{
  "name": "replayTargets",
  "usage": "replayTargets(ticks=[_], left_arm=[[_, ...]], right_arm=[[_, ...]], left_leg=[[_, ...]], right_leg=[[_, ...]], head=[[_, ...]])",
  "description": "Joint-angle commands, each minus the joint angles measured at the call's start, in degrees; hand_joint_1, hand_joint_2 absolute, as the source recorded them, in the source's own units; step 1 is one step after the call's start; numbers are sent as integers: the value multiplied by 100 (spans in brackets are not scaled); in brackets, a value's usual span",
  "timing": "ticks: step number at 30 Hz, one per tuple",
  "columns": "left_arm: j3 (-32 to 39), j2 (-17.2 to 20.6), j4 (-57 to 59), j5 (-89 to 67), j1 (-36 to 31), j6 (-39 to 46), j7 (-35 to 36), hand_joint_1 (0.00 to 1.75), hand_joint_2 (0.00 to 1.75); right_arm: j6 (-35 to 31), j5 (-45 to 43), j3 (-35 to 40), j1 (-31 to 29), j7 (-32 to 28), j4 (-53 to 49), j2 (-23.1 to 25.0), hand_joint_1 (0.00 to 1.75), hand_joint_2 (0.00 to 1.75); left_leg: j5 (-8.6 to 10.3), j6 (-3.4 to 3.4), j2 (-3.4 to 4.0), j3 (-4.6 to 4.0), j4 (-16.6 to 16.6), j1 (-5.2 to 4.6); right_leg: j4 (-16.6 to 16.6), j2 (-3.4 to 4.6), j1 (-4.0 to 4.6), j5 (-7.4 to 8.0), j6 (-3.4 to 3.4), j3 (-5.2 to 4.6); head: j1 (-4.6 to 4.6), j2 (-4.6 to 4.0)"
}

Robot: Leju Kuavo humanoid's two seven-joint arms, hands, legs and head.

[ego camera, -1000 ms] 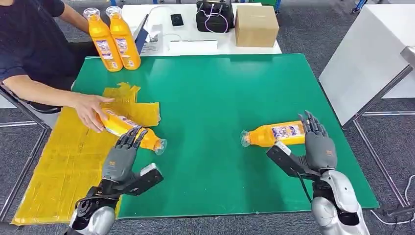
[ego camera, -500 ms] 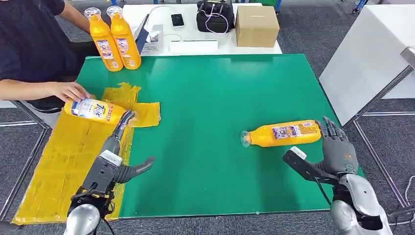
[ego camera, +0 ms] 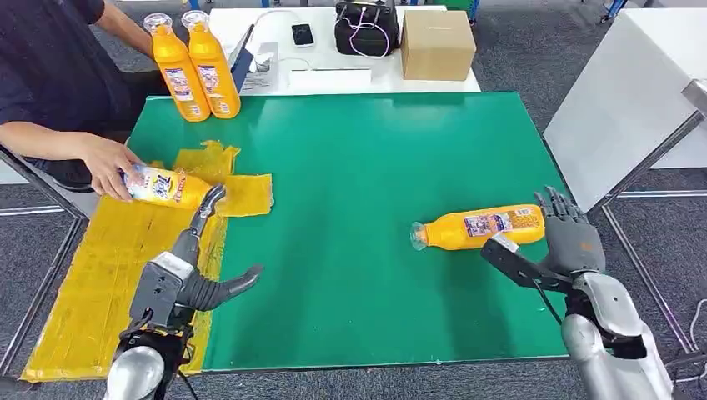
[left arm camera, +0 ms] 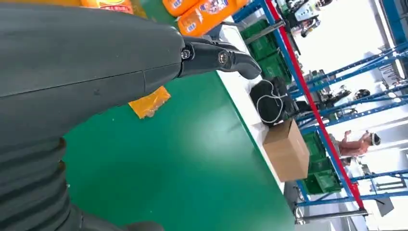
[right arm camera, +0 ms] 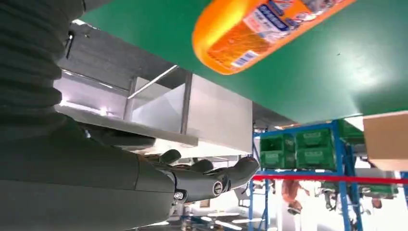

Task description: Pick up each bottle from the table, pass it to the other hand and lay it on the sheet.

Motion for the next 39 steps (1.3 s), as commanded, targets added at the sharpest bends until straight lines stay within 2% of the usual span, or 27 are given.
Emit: replayTargets(ticks=[1,2,3,16,17,21,29,34,39], left_arm=[[-78,93,332,66,-211,64,11,0,175],[-66,87,346,94,-209,75,3,0,175],[-65,91,352,98,-209,75,2,0,175],[-23,123,514,261,-292,119,-47,0,175],[-28,123,524,278,-297,118,-51,0,175],[-74,151,564,342,-340,103,-63,0,175],[-80,151,574,343,-349,102,-63,0,175],[-169,197,678,530,-414,28,-52,0,175],[-277,203,839,779,-533,-76,-97,0,175]], right_arm=[[335,-109,949,-1413,-189,1933,-240,0,175],[335,-112,1020,-1504,-191,2050,-266,0,175],[363,-120,1048,-1535,-215,2089,-274,0,175],[674,-309,1694,-2168,-457,2888,-462,0,175],[692,-331,1726,-2211,-475,2955,-472,0,175],[829,-443,1878,-2389,-551,3239,-476,0,175],[835,-448,1888,-2406,-556,3259,-476,0,175],[994,-618,2172,-2726,-665,3833,-356,0,175],[919,-755,2356,-3056,-816,4771,13,0,175]], left_leg=[[-6,-3,28,22,-3,0],[-15,-6,44,46,-3,2],[-4,-3,24,19,-4,0],[-2,-2,11,14,-2,-1],[-11,-7,23,39,-1,2],[-4,-3,12,17,-3,-1],[-7,-5,13,22,-1,0],[-3,-3,13,15,-2,-2],[-4,-4,21,24,-4,0]], right_leg=[[-7,24,1,3,0,17],[-11,38,3,0,-2,40],[-6,20,0,3,0,14],[-4,8,0,1,0,13],[-7,17,3,-4,-2,38],[-5,9,0,0,-1,17],[-4,9,1,-3,-2,21],[-3,10,-1,1,0,13],[-6,17,1,2,-2,21]], head=[[-2,0],[-2,0],[0,0],[0,0],[-4,0],[-2,0],[0,0],[-2,0],[0,0]])
